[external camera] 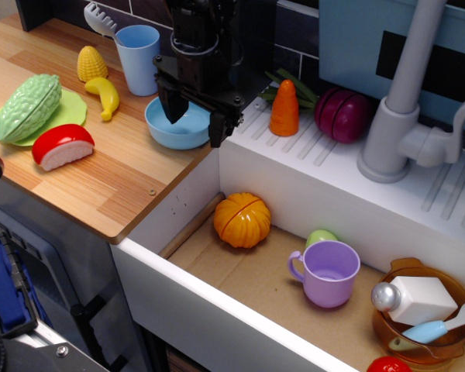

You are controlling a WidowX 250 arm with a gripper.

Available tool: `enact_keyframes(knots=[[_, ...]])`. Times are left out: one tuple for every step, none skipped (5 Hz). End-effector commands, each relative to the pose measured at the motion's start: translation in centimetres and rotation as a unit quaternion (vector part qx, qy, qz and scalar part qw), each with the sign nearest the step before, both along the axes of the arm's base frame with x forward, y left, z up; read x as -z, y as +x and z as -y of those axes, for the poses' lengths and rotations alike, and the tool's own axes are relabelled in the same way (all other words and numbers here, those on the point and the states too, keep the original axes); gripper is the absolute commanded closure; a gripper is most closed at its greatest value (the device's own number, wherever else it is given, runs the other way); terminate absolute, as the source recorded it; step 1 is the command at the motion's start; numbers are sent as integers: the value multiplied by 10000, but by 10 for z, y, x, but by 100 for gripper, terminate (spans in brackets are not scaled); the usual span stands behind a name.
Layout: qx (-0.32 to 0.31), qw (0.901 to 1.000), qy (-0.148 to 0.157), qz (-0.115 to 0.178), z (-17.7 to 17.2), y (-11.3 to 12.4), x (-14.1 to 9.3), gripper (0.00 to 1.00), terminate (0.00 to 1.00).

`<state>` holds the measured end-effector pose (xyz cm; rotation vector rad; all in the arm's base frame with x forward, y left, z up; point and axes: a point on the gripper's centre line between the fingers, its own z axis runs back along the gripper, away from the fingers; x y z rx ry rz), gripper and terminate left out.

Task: Lift bowl

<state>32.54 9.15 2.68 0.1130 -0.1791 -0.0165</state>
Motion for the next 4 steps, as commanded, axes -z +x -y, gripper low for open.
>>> enact_keyframes(knots=[[-97,9998,14,183,-1,4,0,100,0],[-147,9997,65,160,2,4,-1,100,0],[-152,9996,80,204,6,4,-4,100,0],[-73,9993,256,248,4,5,-26,100,0]])
